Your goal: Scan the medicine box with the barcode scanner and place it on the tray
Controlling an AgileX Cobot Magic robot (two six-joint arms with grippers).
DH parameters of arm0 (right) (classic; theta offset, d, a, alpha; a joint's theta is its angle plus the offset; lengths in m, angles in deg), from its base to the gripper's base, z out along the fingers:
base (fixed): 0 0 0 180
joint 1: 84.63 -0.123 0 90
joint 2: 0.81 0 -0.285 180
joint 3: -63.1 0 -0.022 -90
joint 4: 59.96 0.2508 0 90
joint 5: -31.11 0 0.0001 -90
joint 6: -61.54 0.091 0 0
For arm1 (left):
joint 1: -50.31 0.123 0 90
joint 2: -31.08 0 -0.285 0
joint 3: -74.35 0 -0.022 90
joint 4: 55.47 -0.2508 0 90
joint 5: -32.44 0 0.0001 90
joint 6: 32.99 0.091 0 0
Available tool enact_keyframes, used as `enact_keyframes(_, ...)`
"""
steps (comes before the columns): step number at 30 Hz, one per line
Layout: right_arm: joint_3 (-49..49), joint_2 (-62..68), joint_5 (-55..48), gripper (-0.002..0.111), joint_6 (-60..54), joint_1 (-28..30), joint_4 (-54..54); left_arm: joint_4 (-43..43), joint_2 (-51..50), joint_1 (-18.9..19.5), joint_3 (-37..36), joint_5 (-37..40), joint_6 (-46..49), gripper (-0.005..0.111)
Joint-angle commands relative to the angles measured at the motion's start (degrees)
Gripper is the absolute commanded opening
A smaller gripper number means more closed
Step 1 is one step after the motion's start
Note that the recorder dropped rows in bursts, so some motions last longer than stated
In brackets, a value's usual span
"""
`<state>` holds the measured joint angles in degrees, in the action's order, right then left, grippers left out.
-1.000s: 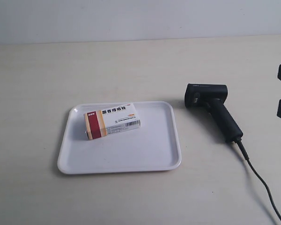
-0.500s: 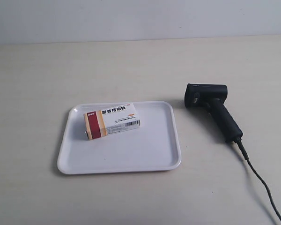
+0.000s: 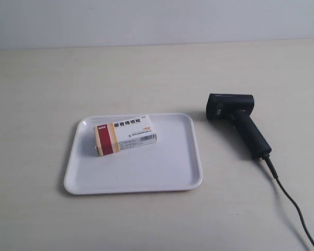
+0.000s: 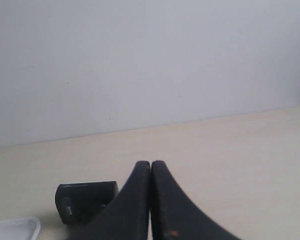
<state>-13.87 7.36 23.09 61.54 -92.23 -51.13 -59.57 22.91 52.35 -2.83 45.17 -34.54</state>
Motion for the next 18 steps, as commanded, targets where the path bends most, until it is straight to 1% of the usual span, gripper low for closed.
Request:
enact_keyframes(1,-0.2,-0.4,-1.4,0.000,0.0,0.9,0.2,-0.2,0.4,0.1,0.0,0.5,-0.2,0.001)
enact_keyframes(12,-0.2,-0.4,-2.6,0.000,-1.5,0.9,0.1,-0.2,0.4,0.1,0.0,0.5,-0.2,0.001)
enact_keyframes(18,-0.2,-0.4,-2.8,0.000,-4.5,0.9,-0.9,-0.2,0.4,0.1,0.0,0.5,-0.2,0.001)
